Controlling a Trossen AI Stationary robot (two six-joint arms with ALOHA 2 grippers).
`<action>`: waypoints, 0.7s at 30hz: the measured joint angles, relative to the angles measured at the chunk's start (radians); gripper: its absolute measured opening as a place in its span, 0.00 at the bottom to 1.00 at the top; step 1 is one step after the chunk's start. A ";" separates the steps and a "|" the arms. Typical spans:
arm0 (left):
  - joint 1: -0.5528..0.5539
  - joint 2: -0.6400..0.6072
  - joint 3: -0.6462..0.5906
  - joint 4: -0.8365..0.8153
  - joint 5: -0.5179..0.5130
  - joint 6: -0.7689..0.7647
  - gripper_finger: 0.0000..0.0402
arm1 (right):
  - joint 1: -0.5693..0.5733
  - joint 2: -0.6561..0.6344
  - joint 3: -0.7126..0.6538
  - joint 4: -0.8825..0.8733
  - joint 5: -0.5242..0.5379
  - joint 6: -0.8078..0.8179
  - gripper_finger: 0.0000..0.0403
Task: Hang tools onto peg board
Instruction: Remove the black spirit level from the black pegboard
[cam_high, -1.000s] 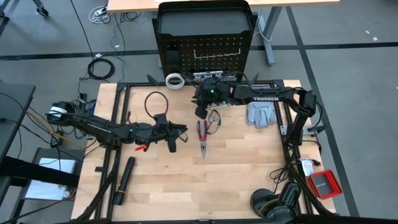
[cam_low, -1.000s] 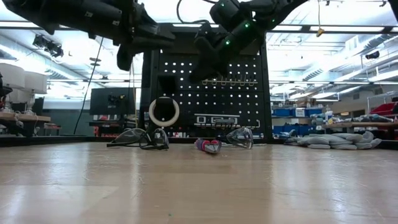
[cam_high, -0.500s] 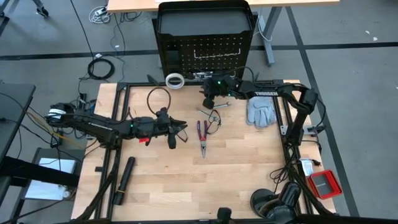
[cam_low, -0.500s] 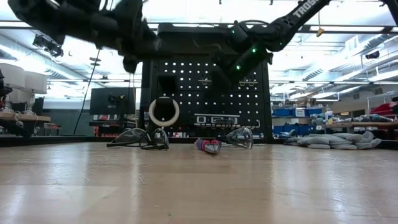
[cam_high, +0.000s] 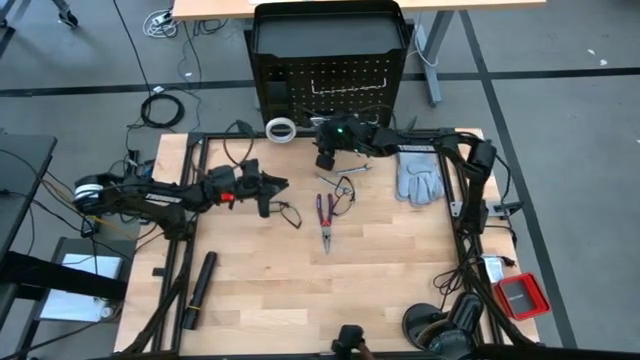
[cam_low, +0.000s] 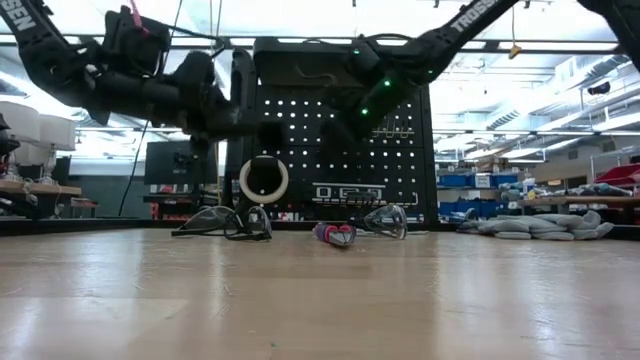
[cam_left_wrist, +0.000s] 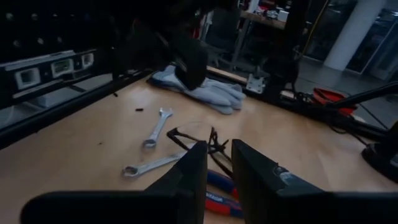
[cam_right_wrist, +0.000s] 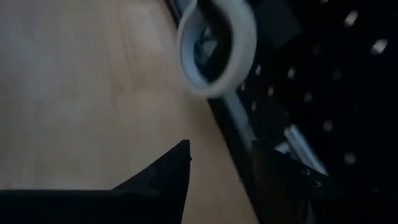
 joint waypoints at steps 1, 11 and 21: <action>0.014 -0.001 -0.005 0.000 0.011 0.000 0.19 | 0.001 0.014 0.023 -0.036 0.000 -0.006 0.44; 0.090 0.000 -0.066 0.055 0.036 0.007 0.19 | -0.023 0.199 0.318 -0.241 0.009 -0.077 0.44; 0.173 0.000 -0.102 0.066 0.033 -0.024 0.19 | -0.045 0.271 0.406 -0.248 -0.078 -0.117 0.44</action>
